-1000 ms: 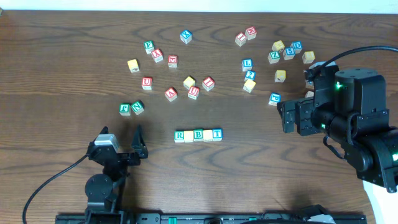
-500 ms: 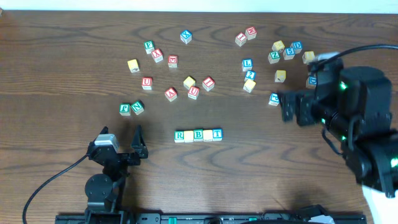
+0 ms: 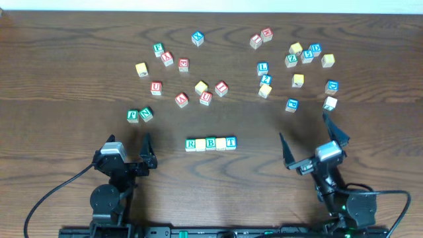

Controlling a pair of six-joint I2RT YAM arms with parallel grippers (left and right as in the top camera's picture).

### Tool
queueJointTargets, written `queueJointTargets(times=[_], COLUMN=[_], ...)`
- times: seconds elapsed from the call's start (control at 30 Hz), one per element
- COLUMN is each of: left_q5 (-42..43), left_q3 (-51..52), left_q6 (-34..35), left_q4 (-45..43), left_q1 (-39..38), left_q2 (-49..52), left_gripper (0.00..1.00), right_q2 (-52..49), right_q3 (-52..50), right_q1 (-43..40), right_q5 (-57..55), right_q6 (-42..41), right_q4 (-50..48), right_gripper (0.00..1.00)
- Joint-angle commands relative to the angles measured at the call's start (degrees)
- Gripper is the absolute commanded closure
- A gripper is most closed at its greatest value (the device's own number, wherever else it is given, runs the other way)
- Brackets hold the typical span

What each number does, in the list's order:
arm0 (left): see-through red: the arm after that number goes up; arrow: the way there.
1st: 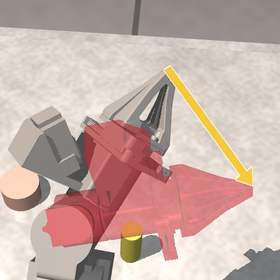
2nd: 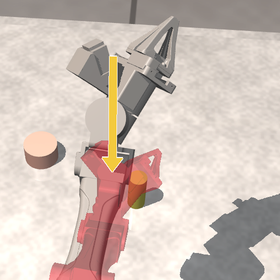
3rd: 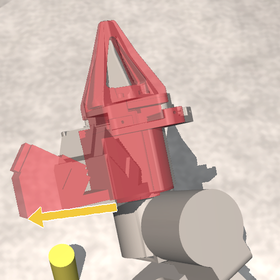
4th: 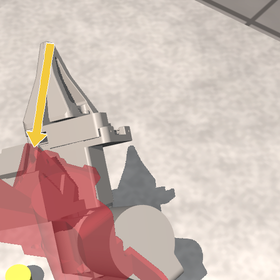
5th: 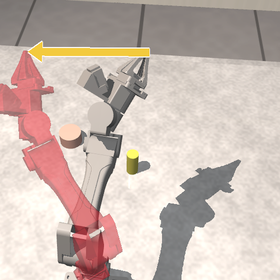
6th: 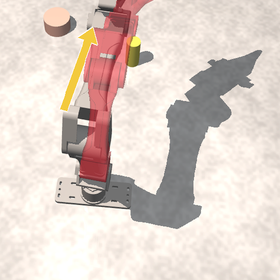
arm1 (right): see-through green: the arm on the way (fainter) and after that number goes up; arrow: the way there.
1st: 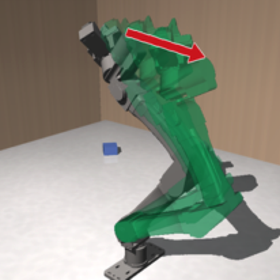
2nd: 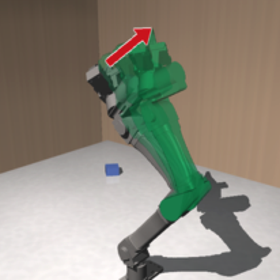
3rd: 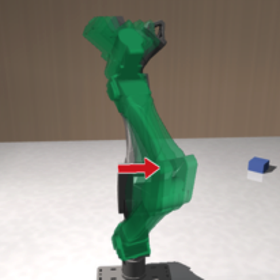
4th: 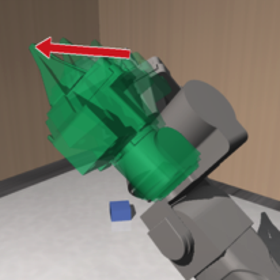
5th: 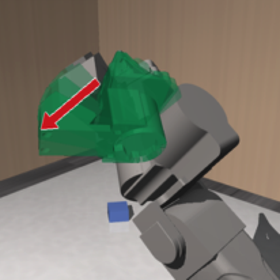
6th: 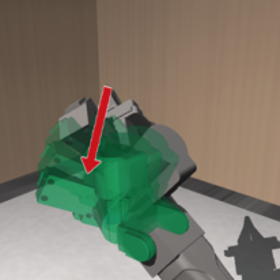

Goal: Spell out ROBOT

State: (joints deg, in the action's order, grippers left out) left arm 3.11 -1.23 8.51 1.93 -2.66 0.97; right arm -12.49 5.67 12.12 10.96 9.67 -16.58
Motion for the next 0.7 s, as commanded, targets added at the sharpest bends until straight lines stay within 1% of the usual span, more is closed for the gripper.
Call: queueJointTargets(times=[0.0, 0.07, 0.13, 0.2, 0.27, 0.3, 0.33, 0.67], left_q5=[-0.1, -0.1, -0.1, -0.1, -0.1, -0.1, -0.1, -0.1], left_q3=[1.0, 1.0, 1.0, 1.0, 1.0, 1.0, 1.0, 1.0], left_q6=[-1.0, -1.0, -1.0, -1.0, -1.0, -1.0, -1.0, -1.0], left_q4=[1.9, 2.0, 2.0, 2.0, 2.0, 2.0, 2.0, 2.0], left_q1=[0.2, 0.2, 0.2, 0.2, 0.2, 0.2, 0.2, 0.2], left_q2=[-0.3, -0.3, -0.3, -0.3, -0.3, -0.3, -0.3, -0.3], left_gripper=[0.05, 0.05, 0.05, 0.05, 0.05, 0.05, 0.05, 0.05], right_q2=[3.0, 4.0, 5.0, 7.5, 11.3, 12.2, 12.1, 11.8], right_q3=[-3.1, -4.9, -5.4, -5.4, -5.4, -5.4, -5.4, -5.4], right_q1=[-3.0, -4.8, -6.0, -7.3, -8.9, -9.3, -9.6, -9.9], right_q5=[0.6, 0.6, 0.6, 0.5, 0.5, 0.3, -0.3, -0.3], right_q6=[1.4, 1.4, 1.4, 1.6, 1.6, 1.1, 0.0, 0.0], right_q4=[-0.2, 0.6, 3.8, 9.1, 17.9, 20.6, 20.2, 20.1], right_gripper=[0.01, 0.01, 0.01, 0.01, 0.01, 0.01, 0.01, 0.01])
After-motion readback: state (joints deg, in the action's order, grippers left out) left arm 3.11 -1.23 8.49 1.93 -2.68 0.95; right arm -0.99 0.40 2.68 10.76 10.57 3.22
